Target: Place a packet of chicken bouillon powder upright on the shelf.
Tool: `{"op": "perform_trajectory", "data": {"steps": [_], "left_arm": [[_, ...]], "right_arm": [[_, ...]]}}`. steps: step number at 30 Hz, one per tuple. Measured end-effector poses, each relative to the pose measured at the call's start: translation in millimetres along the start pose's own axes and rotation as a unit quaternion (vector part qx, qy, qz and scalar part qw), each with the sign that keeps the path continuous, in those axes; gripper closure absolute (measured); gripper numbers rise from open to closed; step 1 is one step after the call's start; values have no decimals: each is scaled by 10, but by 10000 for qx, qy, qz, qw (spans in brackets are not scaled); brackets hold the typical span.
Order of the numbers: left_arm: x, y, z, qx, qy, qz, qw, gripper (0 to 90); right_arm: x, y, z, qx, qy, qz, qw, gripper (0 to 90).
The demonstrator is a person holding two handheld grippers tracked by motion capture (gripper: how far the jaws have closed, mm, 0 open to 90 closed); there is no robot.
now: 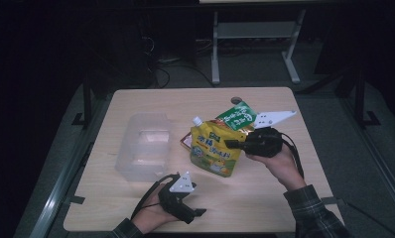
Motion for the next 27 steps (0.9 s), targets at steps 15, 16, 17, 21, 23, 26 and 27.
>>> {"op": "perform_trajectory", "data": {"steps": [15, 16, 17, 21, 23, 26, 27], "left_arm": [[9, -6, -1, 90, -31, -86, 9999, 133], [16, -1, 10, 38, -39, -47, 10000, 133], [20, -2, 12, 42, -42, -41, 10000, 133], [21, 1, 10, 39, -40, -30, 10000, 133], [22, -2, 9, 35, -36, -32, 10000, 133], [21, -2, 8, 44, -33, -39, 10000, 133], [19, -2, 6, 57, -25, -45, 10000, 133]], "right_arm": [[270, 299, 20, 9, 40, 123, 9999, 900], [291, 319, 18, -2, 41, 141, 9999, 900], [307, 340, 13, 9, 56, 140, 9999, 900], [374, 423, -1, 6, 66, 165, 9998, 900], [406, 467, -11, 36, 82, 175, 9998, 900], [455, 534, -18, -8, 63, 155, 9999, 900], [475, 559, -28, 3, 64, 159, 9999, 900]]}}
Point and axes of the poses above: each handheld gripper's, and its own axes: x roughly forward along the jaws, y roughly out of its top, z roughly to its right, the point moved 6 cm from there along x, roughly forward along the jaws, and after that the axes turned 4 degrees about -y, right-handed, at the moved point
